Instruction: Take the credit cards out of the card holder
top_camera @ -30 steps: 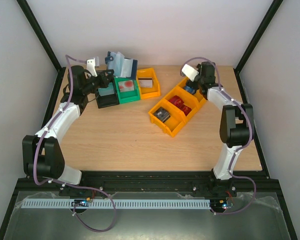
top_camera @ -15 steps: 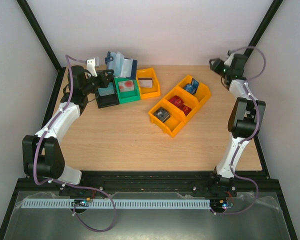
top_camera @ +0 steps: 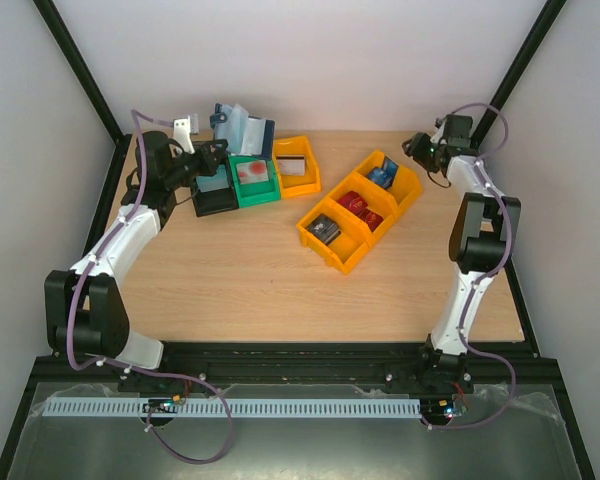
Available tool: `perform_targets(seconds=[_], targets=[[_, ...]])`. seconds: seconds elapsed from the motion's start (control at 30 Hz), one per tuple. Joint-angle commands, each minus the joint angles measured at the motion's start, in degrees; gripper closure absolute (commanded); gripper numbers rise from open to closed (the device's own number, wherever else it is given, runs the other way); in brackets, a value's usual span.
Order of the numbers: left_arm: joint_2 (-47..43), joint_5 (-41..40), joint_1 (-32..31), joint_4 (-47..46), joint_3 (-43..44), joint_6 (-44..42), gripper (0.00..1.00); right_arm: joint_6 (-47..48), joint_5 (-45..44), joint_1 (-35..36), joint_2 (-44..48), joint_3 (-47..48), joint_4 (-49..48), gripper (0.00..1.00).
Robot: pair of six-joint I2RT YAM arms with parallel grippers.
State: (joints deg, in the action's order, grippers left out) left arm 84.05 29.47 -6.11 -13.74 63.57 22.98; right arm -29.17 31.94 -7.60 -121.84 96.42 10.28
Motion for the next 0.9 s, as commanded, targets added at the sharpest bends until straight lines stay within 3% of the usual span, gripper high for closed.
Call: perform_targets(seconds=[0.0, 0.1, 0.4, 0.57, 0.87], targets=[[-0.6, -0.3, 0.1, -1.6, 0.2, -0.8, 0.98, 15.2, -4.5, 3.0, -3.5, 9.1, 15.3, 0.50], [-0.6, -0.3, 0.1, -1.5, 0.3, -0.8, 0.98, 18.9, -6.3, 3.8, -5.1, 12.8, 18.3, 0.56], [-0.8, -0.3, 0.1, -1.3, 0.2, -1.0, 0.98, 27.9, -13.4, 7.3, -9.4, 20.3, 28.3, 0.57], [-1.0, -0.4, 0.1, -1.3, 0.1, -1.0, 0.98, 28.9, -19.3, 8.0, -9.1, 20.1, 27.9, 0.62], [-1.0, -0.4, 0.1, -1.3, -0.1, -0.9, 0.98, 32.6, -19.8, 10.0, -8.1, 20.3, 28.8, 0.75]])
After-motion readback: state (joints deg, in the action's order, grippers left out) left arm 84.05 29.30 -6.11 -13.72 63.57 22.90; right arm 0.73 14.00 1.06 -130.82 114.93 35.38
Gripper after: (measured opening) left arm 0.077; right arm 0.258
